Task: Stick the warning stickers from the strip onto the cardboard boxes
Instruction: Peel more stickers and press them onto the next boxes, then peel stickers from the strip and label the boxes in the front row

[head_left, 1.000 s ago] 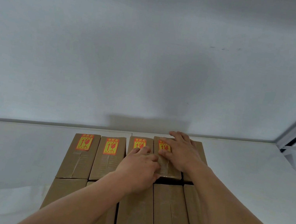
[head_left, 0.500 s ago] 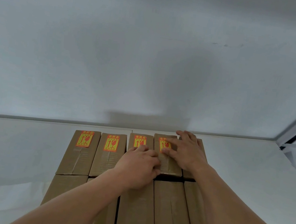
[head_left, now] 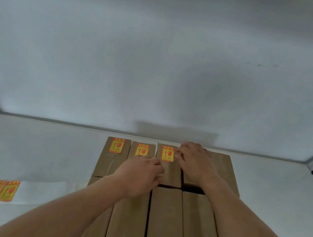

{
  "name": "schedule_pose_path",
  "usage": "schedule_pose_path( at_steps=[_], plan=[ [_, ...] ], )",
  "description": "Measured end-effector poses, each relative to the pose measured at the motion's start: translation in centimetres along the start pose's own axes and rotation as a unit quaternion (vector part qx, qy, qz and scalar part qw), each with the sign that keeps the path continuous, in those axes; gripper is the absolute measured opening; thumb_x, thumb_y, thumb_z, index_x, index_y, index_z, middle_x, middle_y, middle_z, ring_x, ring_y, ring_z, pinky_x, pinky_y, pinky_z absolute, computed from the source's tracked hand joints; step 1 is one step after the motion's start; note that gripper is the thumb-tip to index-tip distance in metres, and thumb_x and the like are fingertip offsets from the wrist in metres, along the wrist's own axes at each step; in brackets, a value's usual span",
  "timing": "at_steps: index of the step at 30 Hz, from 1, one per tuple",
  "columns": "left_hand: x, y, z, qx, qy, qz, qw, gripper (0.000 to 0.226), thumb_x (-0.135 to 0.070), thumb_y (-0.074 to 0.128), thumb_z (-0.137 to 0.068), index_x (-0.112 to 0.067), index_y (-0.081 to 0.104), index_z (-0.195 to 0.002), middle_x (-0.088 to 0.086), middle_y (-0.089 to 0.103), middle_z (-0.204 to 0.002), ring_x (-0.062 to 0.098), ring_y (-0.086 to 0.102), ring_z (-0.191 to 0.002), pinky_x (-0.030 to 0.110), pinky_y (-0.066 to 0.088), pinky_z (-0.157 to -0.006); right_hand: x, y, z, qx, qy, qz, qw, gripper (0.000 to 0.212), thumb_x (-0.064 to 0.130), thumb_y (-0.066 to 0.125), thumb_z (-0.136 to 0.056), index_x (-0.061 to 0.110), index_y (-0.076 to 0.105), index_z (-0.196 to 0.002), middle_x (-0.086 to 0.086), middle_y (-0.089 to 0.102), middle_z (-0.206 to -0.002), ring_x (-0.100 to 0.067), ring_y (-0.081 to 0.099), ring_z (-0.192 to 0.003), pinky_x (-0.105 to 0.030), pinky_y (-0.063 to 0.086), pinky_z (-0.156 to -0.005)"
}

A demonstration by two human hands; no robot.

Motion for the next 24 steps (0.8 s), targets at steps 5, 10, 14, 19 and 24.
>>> schedule_pose_path(
  at_steps=[5, 10, 14, 19, 24],
  plan=[
    [5.5, -3.1, 7.3, -0.076, -0.010, -0.083, 0.994, 0.036, -0.040, 0.035, -0.097, -0.024, 0.067, -0.092, -0.007, 0.063, -0.091, 0.017, 0.060, -0.083, 0.032, 0.048, -0.070, 10.3, 0.1, 0.3, -0.016, -0.090, 0.028, 0.995, 0.033, 0.036, 0.036, -0.101, 0.023, 0.061, -0.117, 0.002, 0.058, -0.124, -0.022, 0.050, -0.114, -0.037, 0.039, -0.096],
    [11.4, -4.4, 15.0, -0.107, -0.066, -0.142, 0.982, 0.035, -0.038, 0.038, -0.092, -0.024, 0.066, -0.075, -0.006, 0.059, -0.072, 0.017, 0.056, -0.061, 0.031, 0.046, -0.053, 20.6, 1.4, 0.4, -0.014, -0.152, 0.041, 0.987, 0.035, 0.035, 0.033, -0.101, 0.022, 0.063, -0.114, 0.001, 0.060, -0.119, -0.022, 0.051, -0.112, -0.038, 0.040, -0.097],
    [16.3, -4.9, 21.0, -0.116, -0.112, -0.148, 0.976, 0.036, -0.038, 0.038, -0.090, -0.022, 0.066, -0.074, -0.005, 0.059, -0.071, 0.019, 0.057, -0.060, 0.031, 0.047, -0.051, 28.6, 3.4, 0.2, -0.010, -0.190, 0.035, 0.981, 0.033, 0.033, 0.035, -0.101, 0.022, 0.063, -0.116, 0.002, 0.061, -0.120, -0.021, 0.053, -0.112, -0.039, 0.045, -0.092],
    [22.5, -3.6, 27.3, -0.101, -0.182, -0.136, 0.969, 0.019, -0.038, 0.061, -0.085, -0.025, 0.067, -0.074, -0.006, 0.059, -0.071, 0.017, 0.057, -0.059, 0.030, 0.045, -0.050, 37.2, 6.2, 0.2, 0.011, -0.251, 0.024, 0.968, 0.032, 0.029, 0.036, -0.101, 0.018, 0.063, -0.115, -0.003, 0.061, -0.118, -0.025, 0.054, -0.106, -0.037, 0.045, -0.088],
    [27.6, -0.6, 31.8, -0.062, -0.250, -0.126, 0.958, 0.017, -0.039, 0.065, -0.083, -0.024, 0.068, -0.076, -0.005, 0.060, -0.072, 0.018, 0.056, -0.060, 0.030, 0.043, -0.049, 42.4, 10.3, -0.4, 0.054, -0.265, 0.024, 0.962, 0.030, 0.029, 0.039, -0.100, 0.017, 0.061, -0.115, -0.005, 0.061, -0.116, -0.027, 0.055, -0.106, -0.038, 0.046, -0.084]
  ],
)
Point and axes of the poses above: each hand's wrist, its own z-axis away from the middle knuckle, its own y-axis out of the palm, x = y × z, the point moved 10 cm from there along -z, towards the middle knuckle
